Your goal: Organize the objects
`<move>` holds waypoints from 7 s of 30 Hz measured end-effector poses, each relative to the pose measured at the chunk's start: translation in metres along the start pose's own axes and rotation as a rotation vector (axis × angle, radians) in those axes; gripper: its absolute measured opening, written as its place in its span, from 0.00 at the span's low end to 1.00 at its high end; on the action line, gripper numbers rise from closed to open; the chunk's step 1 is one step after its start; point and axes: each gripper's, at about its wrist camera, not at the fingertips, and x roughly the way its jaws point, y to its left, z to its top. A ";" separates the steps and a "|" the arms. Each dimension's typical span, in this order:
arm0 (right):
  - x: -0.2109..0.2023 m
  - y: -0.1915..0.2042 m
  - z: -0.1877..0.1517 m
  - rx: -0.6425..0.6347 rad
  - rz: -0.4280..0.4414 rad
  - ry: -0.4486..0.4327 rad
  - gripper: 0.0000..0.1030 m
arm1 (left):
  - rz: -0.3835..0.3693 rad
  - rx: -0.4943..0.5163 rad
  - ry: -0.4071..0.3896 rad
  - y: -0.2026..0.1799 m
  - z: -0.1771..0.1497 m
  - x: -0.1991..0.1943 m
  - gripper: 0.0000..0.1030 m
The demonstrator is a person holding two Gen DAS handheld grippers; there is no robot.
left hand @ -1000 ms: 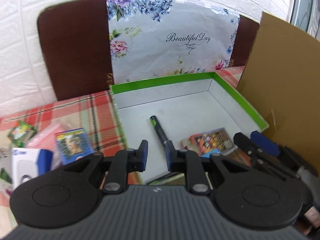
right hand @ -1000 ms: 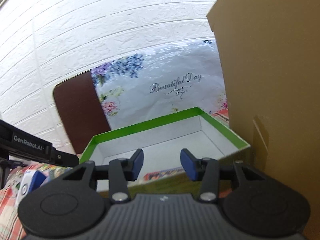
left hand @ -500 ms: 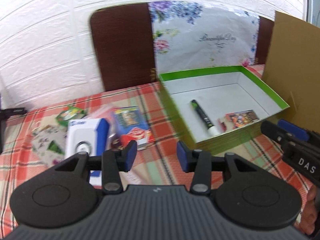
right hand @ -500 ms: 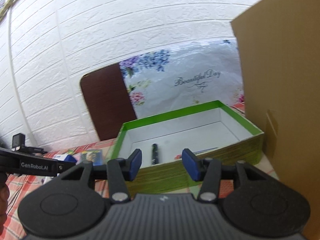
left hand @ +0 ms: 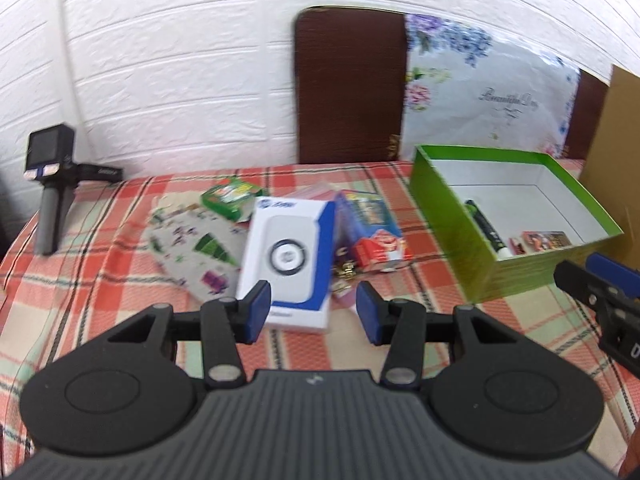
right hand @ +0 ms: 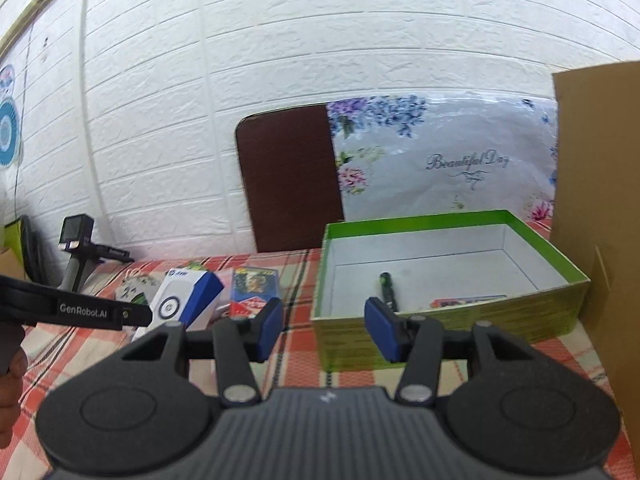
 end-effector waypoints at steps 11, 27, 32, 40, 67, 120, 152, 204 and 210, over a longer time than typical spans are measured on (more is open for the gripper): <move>0.019 0.049 -0.014 -0.094 0.069 0.080 0.46 | 0.063 -0.068 0.018 0.050 -0.016 0.012 0.48; 0.073 0.097 -0.030 -0.174 0.192 0.213 0.52 | -0.147 -0.238 0.030 0.105 -0.017 0.049 0.53; 0.101 0.114 -0.039 -0.247 0.219 0.255 0.56 | -0.135 -0.146 0.004 0.084 -0.002 0.070 0.64; 0.151 0.137 -0.047 -0.302 0.256 0.278 0.57 | -0.249 -0.145 0.045 0.077 0.001 0.098 0.74; 0.145 -0.135 0.024 0.148 -0.197 0.141 0.60 | -0.401 0.304 0.003 -0.206 0.082 0.139 0.64; 0.006 0.067 -0.031 -0.121 0.165 0.121 0.61 | 0.103 -0.126 0.023 0.071 -0.041 0.000 0.70; 0.203 0.184 -0.036 -0.225 0.472 0.282 0.53 | -0.146 -0.376 0.041 0.154 0.006 0.112 0.47; 0.018 -0.057 -0.029 0.148 -0.004 0.037 0.69 | -0.145 0.104 0.023 -0.105 0.016 0.037 0.52; 0.002 -0.037 -0.040 0.166 0.061 0.108 0.69 | -0.085 0.089 0.048 -0.078 -0.011 0.022 0.52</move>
